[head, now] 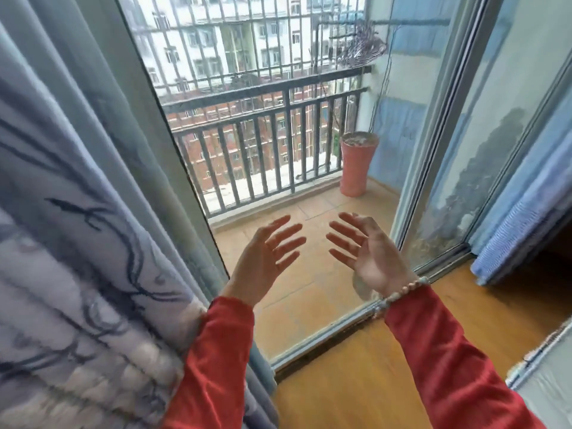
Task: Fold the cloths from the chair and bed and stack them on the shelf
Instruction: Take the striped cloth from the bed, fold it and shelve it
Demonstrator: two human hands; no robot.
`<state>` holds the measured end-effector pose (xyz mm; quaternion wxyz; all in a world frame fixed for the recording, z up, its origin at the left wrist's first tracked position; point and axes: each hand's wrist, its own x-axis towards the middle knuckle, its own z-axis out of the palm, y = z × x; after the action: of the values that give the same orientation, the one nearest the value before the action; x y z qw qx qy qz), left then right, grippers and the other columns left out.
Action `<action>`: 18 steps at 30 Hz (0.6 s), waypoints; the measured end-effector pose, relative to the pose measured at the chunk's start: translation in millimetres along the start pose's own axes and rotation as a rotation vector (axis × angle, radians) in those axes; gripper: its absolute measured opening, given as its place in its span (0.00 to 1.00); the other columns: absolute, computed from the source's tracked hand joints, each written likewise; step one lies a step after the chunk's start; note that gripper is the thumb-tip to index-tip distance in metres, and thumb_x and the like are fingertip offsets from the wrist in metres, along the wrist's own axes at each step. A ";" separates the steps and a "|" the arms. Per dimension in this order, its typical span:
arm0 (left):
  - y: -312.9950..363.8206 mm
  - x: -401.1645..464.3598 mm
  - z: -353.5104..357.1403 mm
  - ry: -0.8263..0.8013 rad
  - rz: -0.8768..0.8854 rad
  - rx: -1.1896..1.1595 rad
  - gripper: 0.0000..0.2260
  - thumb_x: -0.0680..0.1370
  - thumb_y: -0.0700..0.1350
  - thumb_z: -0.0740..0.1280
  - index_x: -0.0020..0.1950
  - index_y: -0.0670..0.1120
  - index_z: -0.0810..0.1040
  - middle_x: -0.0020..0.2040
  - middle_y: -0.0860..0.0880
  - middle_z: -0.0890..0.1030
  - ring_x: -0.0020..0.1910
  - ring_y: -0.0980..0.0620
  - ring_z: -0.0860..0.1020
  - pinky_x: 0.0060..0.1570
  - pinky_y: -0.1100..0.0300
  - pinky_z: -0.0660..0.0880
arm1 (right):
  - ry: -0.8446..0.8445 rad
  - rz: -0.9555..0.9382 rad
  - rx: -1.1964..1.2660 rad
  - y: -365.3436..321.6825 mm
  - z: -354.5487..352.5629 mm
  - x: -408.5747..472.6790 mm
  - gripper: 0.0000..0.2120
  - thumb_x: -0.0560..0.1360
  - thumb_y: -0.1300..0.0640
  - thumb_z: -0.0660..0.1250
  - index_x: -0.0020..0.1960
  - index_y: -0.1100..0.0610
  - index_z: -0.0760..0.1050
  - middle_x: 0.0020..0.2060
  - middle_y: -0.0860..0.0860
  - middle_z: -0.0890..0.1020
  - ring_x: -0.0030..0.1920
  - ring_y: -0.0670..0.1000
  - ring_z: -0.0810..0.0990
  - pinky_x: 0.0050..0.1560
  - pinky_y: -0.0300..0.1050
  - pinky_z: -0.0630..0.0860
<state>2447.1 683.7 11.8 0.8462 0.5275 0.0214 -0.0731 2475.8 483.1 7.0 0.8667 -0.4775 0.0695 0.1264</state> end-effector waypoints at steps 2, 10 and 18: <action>-4.6 35.0 10.9 -0.059 -0.027 0.003 0.18 0.76 0.54 0.63 0.64 0.50 0.76 0.62 0.47 0.82 0.62 0.45 0.79 0.61 0.51 0.73 | 0.044 -0.024 0.029 -12.1 -15.0 20.2 0.11 0.80 0.52 0.61 0.55 0.54 0.80 0.51 0.52 0.85 0.52 0.54 0.83 0.57 0.53 0.77; -30.5 170.7 64.8 -0.281 -0.179 0.039 0.17 0.80 0.52 0.57 0.65 0.50 0.76 0.62 0.47 0.82 0.63 0.44 0.78 0.65 0.50 0.72 | 0.251 -0.127 0.127 -56.0 -82.7 85.4 0.09 0.80 0.53 0.62 0.53 0.55 0.80 0.47 0.53 0.85 0.46 0.53 0.83 0.55 0.53 0.76; -50.7 298.9 131.6 -0.477 -0.336 0.023 0.16 0.76 0.52 0.62 0.62 0.50 0.78 0.59 0.47 0.83 0.55 0.49 0.82 0.62 0.50 0.72 | 0.481 -0.245 0.172 -109.2 -131.1 144.9 0.11 0.77 0.51 0.66 0.56 0.54 0.81 0.49 0.52 0.86 0.44 0.51 0.85 0.51 0.52 0.78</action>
<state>2729.7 513.7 -9.0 0.7973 0.4941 -0.0918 -0.3342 2645.9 338.5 -9.5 0.8714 -0.4233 0.2257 -0.1026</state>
